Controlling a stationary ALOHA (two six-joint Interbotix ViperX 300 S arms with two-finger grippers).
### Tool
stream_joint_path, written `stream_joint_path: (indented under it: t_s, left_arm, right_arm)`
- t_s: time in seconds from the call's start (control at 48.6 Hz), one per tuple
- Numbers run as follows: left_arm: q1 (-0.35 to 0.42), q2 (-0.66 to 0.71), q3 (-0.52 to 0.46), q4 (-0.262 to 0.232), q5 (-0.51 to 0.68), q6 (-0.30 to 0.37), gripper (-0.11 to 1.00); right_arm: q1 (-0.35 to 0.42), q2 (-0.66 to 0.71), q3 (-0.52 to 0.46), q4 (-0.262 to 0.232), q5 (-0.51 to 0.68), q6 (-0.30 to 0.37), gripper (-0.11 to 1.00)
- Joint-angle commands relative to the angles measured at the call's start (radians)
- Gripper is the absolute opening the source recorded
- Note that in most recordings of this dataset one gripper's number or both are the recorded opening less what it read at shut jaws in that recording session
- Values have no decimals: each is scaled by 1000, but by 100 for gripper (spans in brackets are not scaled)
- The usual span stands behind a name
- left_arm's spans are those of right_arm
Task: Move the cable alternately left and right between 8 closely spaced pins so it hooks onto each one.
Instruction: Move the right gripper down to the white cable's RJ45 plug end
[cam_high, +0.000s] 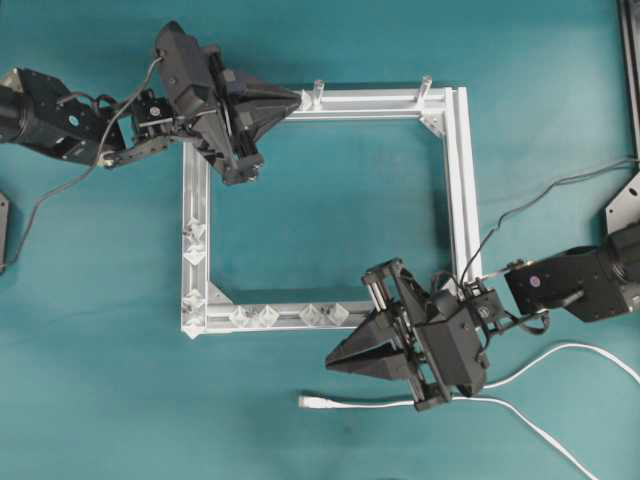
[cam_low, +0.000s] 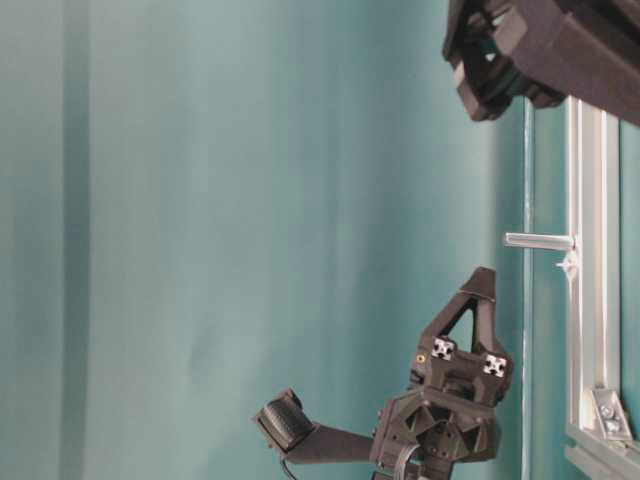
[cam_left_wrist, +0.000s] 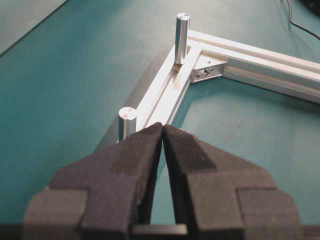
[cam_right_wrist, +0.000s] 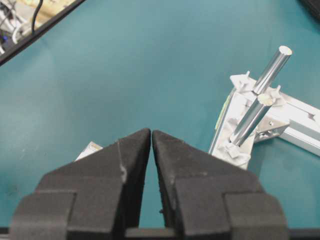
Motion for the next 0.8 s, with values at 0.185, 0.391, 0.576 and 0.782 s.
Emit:
stream_joint_path:
  t_s: [0.185,0.391,0.576,0.782]
  left_arm:
    - [-14,-161,-14,37,229,5,0]
    - [-40,-287,18,38,387,11,0]
    - [-63,-397,80,40,434,11,0]
    - [-75,-543,160,38,480,6,0]
  right_arm:
    - [54,-28,-43,-3,140,29,0]
    - [83,-104,-133,-3,393,31,0]
    - [87,-160,-215,0,696,41,0]
    - [87,-155,-307,0,887,132,0]
